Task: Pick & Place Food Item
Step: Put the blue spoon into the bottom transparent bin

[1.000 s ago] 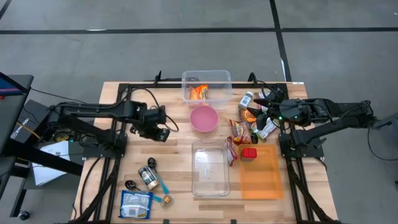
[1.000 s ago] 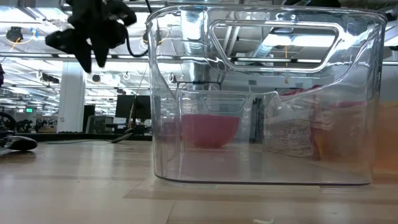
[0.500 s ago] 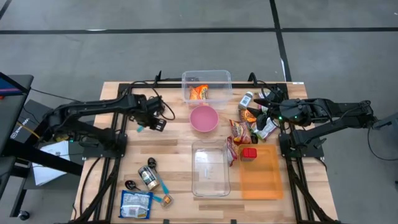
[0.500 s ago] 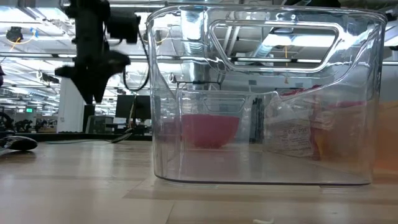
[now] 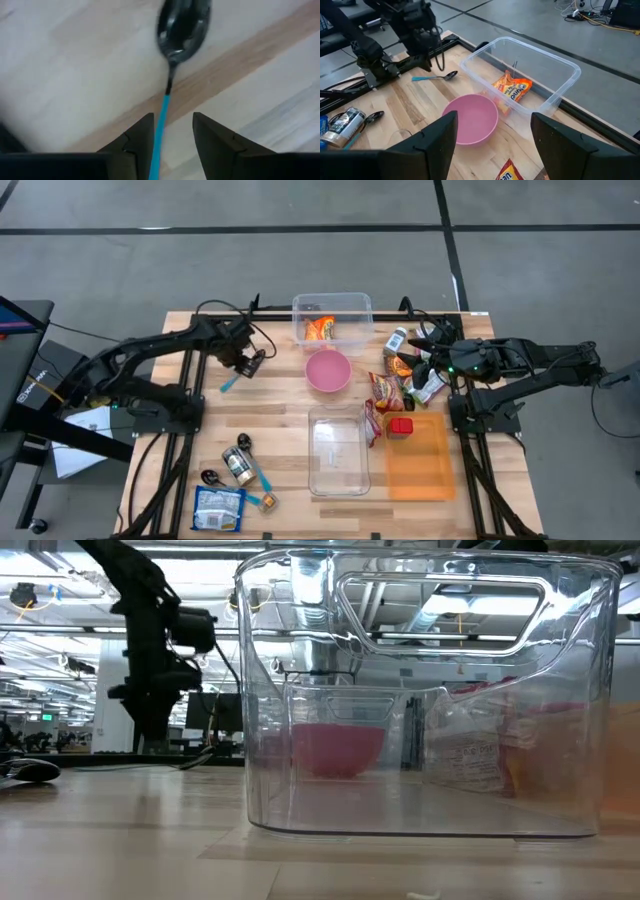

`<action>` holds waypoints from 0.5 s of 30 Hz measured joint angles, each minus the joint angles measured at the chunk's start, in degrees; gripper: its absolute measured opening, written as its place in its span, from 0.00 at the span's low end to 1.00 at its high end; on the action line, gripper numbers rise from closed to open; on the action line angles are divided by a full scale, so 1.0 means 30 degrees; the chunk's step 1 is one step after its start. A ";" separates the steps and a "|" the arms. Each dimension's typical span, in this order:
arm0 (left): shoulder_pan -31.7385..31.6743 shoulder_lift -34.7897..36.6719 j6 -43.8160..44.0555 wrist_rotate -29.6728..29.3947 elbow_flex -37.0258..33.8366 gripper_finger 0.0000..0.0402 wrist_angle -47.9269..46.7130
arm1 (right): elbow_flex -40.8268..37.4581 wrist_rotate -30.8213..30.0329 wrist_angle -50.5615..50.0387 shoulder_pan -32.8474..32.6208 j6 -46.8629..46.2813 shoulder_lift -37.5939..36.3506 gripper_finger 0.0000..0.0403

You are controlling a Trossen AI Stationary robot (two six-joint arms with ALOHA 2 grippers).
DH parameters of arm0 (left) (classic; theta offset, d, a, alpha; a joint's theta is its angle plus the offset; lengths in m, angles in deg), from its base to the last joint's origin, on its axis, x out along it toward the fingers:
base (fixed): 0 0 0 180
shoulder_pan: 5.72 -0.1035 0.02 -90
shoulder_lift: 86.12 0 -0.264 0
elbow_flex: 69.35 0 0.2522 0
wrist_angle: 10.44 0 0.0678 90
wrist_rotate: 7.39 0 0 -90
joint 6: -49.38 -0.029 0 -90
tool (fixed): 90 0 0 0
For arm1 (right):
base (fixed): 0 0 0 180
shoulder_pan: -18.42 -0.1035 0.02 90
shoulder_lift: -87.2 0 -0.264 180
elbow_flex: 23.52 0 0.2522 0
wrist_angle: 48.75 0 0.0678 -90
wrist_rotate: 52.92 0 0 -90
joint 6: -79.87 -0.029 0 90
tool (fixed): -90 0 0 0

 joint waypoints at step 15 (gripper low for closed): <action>0.0156 -0.4074 -0.4362 0.0420 0.0033 0.39 0.1575 | -0.0006 -0.0016 -0.0035 0.0013 -0.1220 0.0188 0.61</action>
